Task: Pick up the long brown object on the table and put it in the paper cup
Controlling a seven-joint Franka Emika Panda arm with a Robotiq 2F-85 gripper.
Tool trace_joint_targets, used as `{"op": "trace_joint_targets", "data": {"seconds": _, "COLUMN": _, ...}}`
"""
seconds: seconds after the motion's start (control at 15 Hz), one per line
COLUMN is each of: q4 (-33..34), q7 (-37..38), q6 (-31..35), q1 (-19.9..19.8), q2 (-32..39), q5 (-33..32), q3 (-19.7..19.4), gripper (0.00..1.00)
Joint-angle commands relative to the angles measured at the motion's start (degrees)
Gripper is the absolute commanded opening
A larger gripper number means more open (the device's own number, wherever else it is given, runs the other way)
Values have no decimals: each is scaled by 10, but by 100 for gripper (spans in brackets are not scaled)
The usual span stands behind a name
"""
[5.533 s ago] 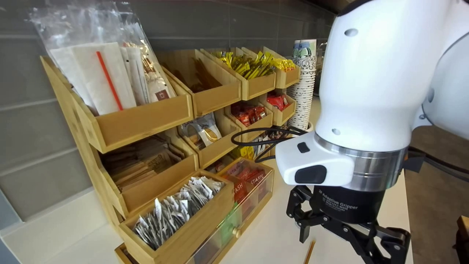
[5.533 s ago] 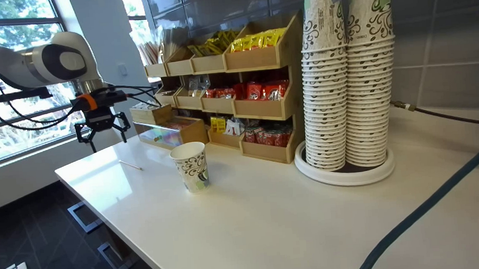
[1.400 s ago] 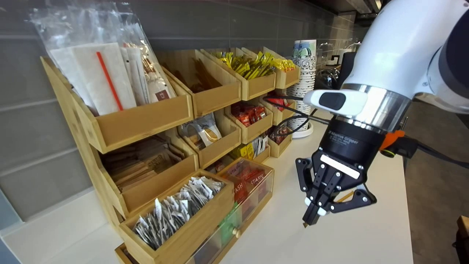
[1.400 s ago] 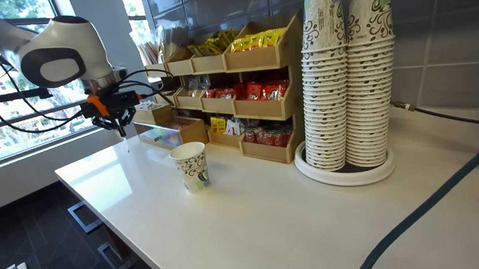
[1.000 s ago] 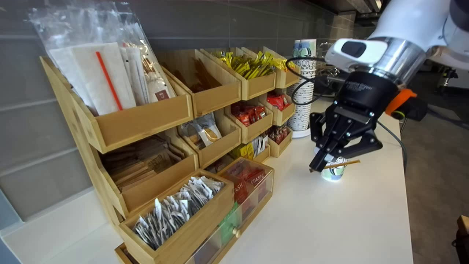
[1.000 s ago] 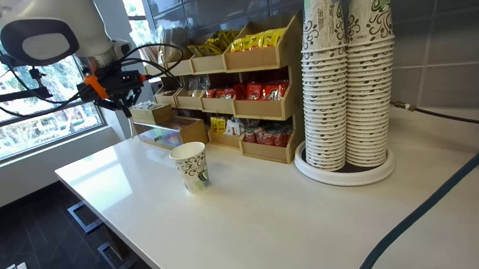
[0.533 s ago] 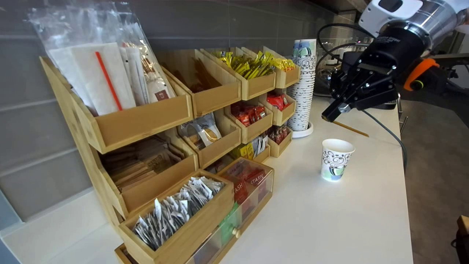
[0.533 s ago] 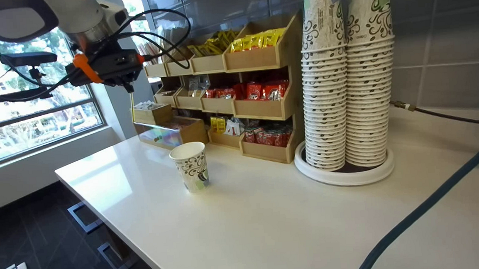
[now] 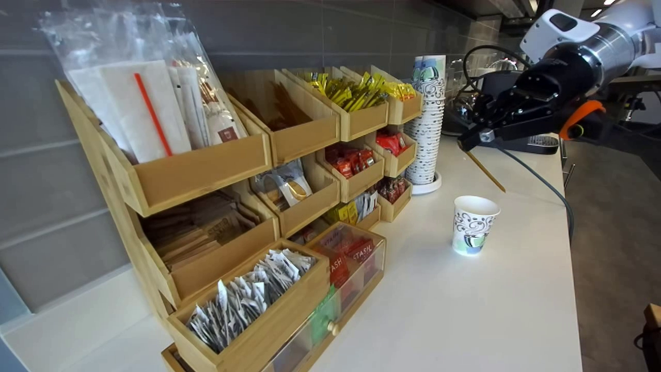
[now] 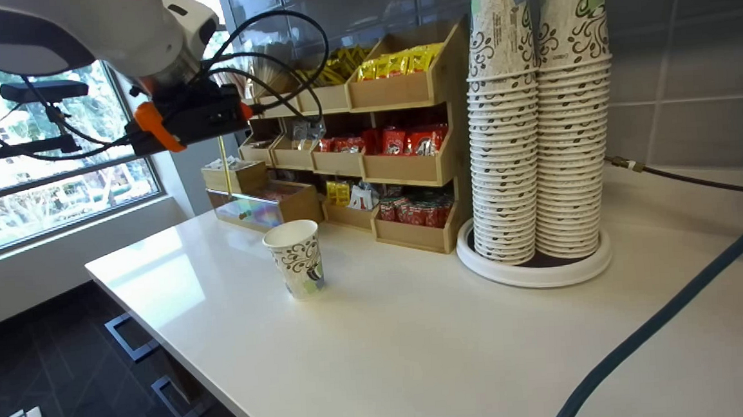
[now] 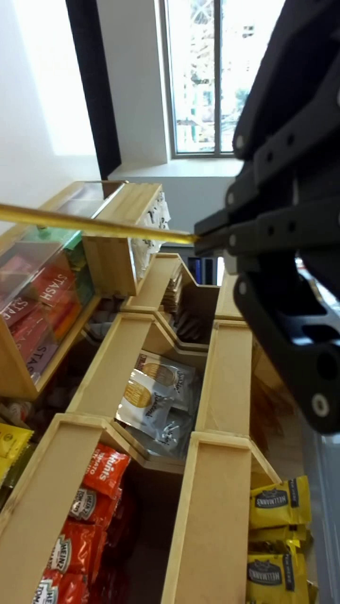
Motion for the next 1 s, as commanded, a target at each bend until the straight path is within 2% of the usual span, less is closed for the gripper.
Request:
{"op": "trace_joint_targets", "data": {"seconds": 0.0, "q4": -1, "q7": -115, "q6": -55, "q1": -36, "q2": 6, "q5": 92, "q3": -14, "gripper": 1}}
{"op": "trace_joint_targets", "data": {"seconds": 0.47, "q4": 4, "q7": -215, "q6": -157, "q1": -143, "q2": 66, "q5": 164, "q3": 7, "gripper": 1}}
{"op": "trace_joint_targets", "data": {"seconds": 0.93, "q4": 13, "q7": -267, "q6": -209, "q1": -206, "q2": 113, "q5": 202, "q3": 30, "gripper": 1}}
